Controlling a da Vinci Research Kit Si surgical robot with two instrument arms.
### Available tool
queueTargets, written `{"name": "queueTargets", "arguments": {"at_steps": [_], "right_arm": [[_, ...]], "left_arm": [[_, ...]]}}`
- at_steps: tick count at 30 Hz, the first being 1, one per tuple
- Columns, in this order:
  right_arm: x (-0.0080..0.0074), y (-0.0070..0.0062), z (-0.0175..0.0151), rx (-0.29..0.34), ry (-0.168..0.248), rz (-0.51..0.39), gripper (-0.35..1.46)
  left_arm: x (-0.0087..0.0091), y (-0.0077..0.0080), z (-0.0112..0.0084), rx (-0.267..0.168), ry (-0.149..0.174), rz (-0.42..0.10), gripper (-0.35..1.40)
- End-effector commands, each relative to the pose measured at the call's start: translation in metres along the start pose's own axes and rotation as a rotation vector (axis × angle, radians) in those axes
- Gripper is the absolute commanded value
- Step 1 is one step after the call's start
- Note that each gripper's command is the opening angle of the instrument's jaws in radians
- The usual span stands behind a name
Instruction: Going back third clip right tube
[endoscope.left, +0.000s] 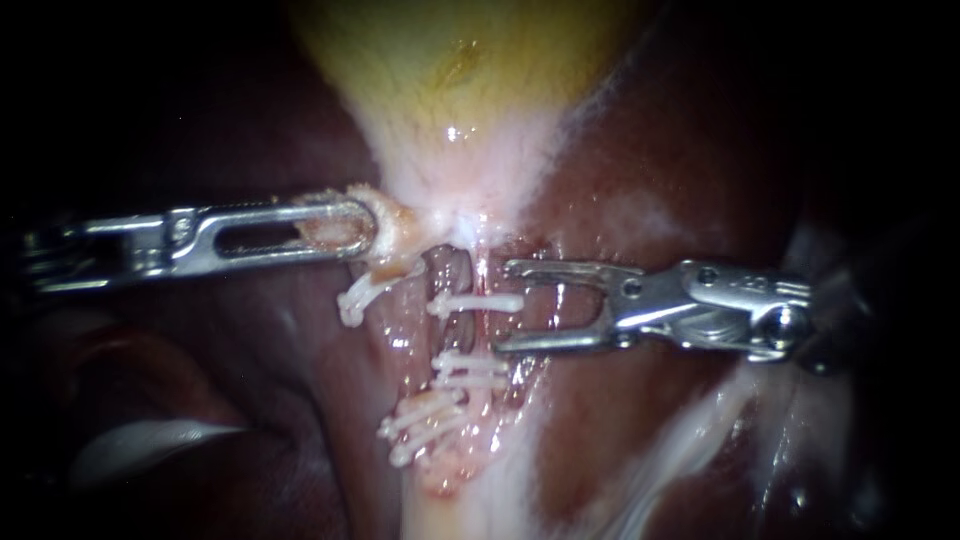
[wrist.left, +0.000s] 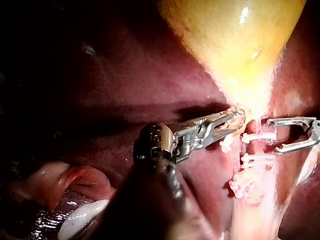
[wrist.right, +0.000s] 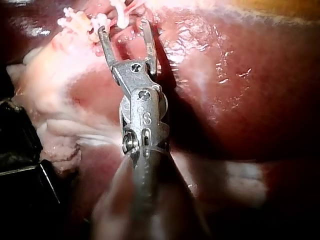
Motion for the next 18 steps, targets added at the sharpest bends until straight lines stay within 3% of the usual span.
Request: {"name": "queueTargets", "arguments": {"at_steps": [1,9,18], "right_arm": [[0.0003,-0.0002,-0.0008,0.006,-0.001,-0.015,0.50],[0.0018,-0.0007,-0.0043,0.030,-0.002,-0.100,0.50],[0.0021,-0.0008,-0.0053,0.037,-0.003,-0.128,0.50]], "left_arm": [[0.0000,0.0000,0.0000,0.001,0.000,0.000,-0.35],[0.0000,0.0000,0.0000,0.001,0.000,0.000,-0.35],[0.0002,0.0001,0.0004,-0.001,-0.001,0.001,-0.35]]}}
